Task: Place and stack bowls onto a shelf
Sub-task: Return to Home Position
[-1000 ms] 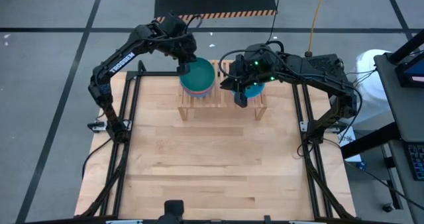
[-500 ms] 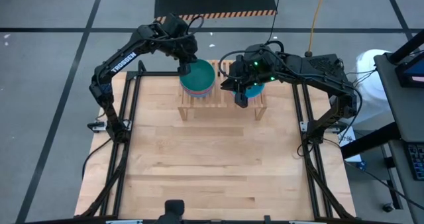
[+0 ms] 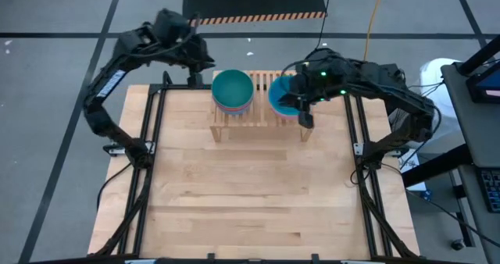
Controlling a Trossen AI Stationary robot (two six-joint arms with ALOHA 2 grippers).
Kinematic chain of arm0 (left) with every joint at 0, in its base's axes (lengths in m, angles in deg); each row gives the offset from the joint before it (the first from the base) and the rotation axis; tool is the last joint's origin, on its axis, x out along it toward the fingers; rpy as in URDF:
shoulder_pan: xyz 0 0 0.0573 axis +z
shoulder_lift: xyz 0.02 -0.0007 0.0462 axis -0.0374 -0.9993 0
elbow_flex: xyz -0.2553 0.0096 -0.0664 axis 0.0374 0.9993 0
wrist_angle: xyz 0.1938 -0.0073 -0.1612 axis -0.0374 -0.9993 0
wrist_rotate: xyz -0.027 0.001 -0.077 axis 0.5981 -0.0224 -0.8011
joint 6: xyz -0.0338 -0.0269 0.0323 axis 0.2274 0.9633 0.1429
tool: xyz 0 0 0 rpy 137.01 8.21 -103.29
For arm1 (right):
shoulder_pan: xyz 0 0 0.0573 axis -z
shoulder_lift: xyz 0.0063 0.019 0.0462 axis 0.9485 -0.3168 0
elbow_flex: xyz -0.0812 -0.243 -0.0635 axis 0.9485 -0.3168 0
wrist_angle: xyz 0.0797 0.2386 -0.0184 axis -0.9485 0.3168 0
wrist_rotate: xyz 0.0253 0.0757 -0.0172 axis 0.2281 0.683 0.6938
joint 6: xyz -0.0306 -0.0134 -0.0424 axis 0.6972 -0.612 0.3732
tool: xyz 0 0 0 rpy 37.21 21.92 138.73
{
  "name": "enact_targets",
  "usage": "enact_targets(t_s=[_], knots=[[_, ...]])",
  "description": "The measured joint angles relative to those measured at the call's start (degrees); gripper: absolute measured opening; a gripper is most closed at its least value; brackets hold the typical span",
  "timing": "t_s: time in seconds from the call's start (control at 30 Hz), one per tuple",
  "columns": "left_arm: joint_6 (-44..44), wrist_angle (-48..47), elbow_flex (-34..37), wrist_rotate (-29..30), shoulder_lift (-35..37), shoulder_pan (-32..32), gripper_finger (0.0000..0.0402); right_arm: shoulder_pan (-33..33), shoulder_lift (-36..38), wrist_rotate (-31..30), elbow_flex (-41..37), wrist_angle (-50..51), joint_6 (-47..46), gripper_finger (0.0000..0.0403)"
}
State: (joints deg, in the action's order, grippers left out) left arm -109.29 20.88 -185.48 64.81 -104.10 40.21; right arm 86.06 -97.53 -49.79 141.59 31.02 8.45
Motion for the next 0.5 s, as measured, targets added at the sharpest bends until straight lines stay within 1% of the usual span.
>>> enact_targets(t_s=[0.17,0.3,0.5], knots=[[0.47,-5.99,0.02,-0.02,4.98,-0.04,0.0072,-0.25,4.85,-0.04,0.0,3.63,-0.45,0.0045],[0.88,-10.29,0.02,-0.15,8.52,-0.02,0.0072,-1.73,8.93,-0.18,0.0,5.86,-1.88,0.0045],[2.11,-13.34,0.02,-0.24,14.26,-0.04,0.0072,-4.72,14.87,-0.17,0.0,7.74,-4.78,0.0045]])
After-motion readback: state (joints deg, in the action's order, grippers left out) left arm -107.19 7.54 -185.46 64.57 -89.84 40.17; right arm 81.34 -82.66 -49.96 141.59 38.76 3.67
